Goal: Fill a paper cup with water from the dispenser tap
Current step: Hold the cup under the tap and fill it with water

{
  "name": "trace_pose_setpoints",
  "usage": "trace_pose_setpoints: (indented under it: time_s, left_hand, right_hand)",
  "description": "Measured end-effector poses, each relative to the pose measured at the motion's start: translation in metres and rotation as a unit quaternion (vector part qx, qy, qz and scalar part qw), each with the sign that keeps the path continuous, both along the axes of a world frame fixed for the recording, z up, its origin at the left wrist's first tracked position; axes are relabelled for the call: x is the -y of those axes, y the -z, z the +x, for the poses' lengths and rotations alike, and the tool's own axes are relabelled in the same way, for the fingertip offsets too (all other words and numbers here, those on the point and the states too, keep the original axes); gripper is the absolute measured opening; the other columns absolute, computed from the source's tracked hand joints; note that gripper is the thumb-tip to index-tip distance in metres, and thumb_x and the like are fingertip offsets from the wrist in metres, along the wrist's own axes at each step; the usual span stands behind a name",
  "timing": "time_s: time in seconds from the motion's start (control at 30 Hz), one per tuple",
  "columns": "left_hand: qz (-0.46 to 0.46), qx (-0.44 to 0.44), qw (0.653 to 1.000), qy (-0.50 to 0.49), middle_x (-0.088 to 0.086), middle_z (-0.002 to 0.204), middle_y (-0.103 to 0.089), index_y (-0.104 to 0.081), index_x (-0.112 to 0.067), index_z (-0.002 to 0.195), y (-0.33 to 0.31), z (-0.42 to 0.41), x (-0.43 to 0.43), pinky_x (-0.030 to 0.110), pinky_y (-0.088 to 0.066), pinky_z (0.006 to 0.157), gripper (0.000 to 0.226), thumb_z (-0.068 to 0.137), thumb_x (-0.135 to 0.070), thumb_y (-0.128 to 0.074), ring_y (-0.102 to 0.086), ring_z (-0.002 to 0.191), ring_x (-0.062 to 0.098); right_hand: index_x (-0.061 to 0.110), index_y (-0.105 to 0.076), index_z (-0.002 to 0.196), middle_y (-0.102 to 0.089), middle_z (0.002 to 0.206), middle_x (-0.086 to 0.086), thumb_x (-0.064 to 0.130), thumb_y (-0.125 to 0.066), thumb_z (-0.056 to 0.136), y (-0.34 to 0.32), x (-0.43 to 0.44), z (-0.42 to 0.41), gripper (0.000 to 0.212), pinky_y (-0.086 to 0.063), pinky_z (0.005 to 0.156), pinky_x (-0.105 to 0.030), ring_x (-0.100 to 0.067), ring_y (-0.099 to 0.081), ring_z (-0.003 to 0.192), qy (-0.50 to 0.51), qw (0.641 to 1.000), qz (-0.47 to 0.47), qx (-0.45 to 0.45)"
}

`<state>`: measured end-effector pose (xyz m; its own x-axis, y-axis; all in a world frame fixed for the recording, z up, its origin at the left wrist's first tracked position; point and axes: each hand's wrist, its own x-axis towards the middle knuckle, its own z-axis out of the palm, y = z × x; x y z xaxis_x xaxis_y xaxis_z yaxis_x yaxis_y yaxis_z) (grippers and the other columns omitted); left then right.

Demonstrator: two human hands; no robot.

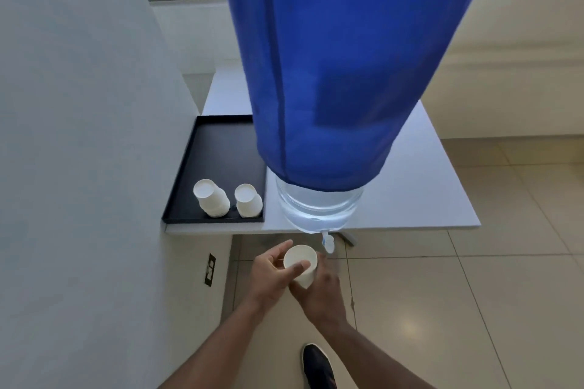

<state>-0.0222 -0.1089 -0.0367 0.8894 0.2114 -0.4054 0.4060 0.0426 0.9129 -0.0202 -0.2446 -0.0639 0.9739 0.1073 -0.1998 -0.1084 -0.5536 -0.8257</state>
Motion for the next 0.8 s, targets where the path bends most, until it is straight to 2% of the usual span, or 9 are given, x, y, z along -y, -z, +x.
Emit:
trace_pose_setpoints:
  time_s: [0.1,0.2,0.27,0.3,0.37,0.43,0.53,0.63,0.8]
  left_hand:
    - [0.044,-0.017,0.999,0.016,0.001,0.113,-0.081,-0.069,-0.01,0.134,0.009,0.001,0.017,0.018,-0.058,0.083,0.061,0.079,-0.021,-0.093,-0.077,0.104,0.013]
    - [0.027,-0.029,0.999,0.016,-0.007,0.097,-0.081,-0.081,-0.013,0.105,0.014,0.005,0.031,0.019,-0.055,0.079,0.012,0.095,-0.02,-0.079,-0.072,0.091,0.014]
    - [0.035,-0.039,0.999,0.011,-0.001,0.086,-0.071,-0.077,-0.011,0.087,0.02,0.012,0.037,0.031,-0.051,0.077,0.02,0.103,-0.019,-0.067,-0.061,0.085,0.017]
    - [0.045,-0.052,0.998,0.002,0.001,0.089,-0.069,-0.074,-0.015,0.088,0.022,0.017,0.038,0.035,-0.05,0.079,0.018,0.103,-0.016,-0.065,-0.059,0.086,0.02]
    - [0.054,-0.075,0.995,-0.022,0.003,0.106,-0.075,-0.077,-0.014,0.108,0.027,0.028,0.041,0.041,-0.054,0.093,0.013,0.102,-0.013,-0.066,-0.064,0.096,0.021]
    - [0.063,-0.097,0.993,-0.037,0.007,0.113,-0.078,-0.076,-0.011,0.12,0.03,0.038,0.043,0.044,-0.055,0.099,0.022,0.101,-0.011,-0.065,-0.068,0.102,0.021]
    - [0.078,-0.119,0.989,-0.027,0.01,0.103,-0.081,-0.079,-0.011,0.109,0.038,0.05,0.047,0.034,-0.055,0.076,0.02,0.099,-0.008,-0.063,-0.064,0.084,0.019]
    - [0.075,-0.151,0.986,0.005,0.004,0.092,-0.081,-0.083,-0.01,0.096,0.043,0.06,0.055,0.025,-0.045,0.058,0.019,0.099,-0.015,-0.065,-0.055,0.073,0.016]
    - [0.048,-0.177,0.982,0.032,0.012,0.098,-0.083,-0.082,-0.01,0.095,0.046,0.068,0.064,0.028,-0.043,0.059,0.025,0.101,-0.024,-0.062,-0.057,0.073,0.017]
  right_hand:
    - [0.028,-0.055,0.124,-0.066,0.106,0.011,0.058,-0.082,0.071,0.011,0.011,-0.001,0.068,-0.06,0.079,-0.036,-0.012,-0.065,0.096,0.029,0.999,0.005,-0.018]
    - [0.03,-0.056,0.119,-0.067,0.098,0.013,0.065,-0.081,0.067,0.025,0.023,0.002,0.067,-0.059,0.076,-0.038,-0.012,-0.067,0.09,0.054,0.998,-0.01,-0.043]
    - [0.029,-0.051,0.118,-0.068,0.099,0.011,0.059,-0.083,0.067,0.035,0.032,0.009,0.067,-0.057,0.081,-0.041,-0.019,-0.068,0.093,0.064,0.995,-0.048,-0.067]
    - [0.029,-0.049,0.118,-0.068,0.1,0.009,0.055,-0.084,0.067,0.04,0.036,0.013,0.067,-0.055,0.084,-0.041,-0.023,-0.068,0.096,0.068,0.992,-0.066,-0.079]
    - [0.028,-0.048,0.118,-0.069,0.105,0.007,0.047,-0.086,0.068,0.051,0.045,0.022,0.066,-0.051,0.09,-0.041,-0.025,-0.067,0.103,0.077,0.989,-0.083,-0.094]
    - [0.027,-0.051,0.12,-0.066,0.113,0.007,0.043,-0.086,0.068,0.06,0.052,0.031,0.065,-0.047,0.092,-0.041,-0.024,-0.062,0.111,0.078,0.987,-0.105,-0.094]
    - [0.023,-0.054,0.12,-0.062,0.117,0.004,0.036,-0.086,0.068,0.072,0.06,0.047,0.063,-0.047,0.093,-0.04,-0.023,-0.058,0.114,0.076,0.984,-0.128,-0.096]
    - [0.022,-0.054,0.118,-0.065,0.11,0.003,0.025,-0.084,0.068,0.082,0.063,0.062,0.059,-0.053,0.086,-0.038,-0.025,-0.063,0.105,0.078,0.985,-0.087,-0.125]
    - [0.029,-0.048,0.116,-0.062,0.097,0.009,0.02,-0.083,0.071,0.087,0.059,0.08,0.058,-0.053,0.065,-0.035,-0.018,-0.062,0.087,0.075,0.989,-0.047,-0.119]
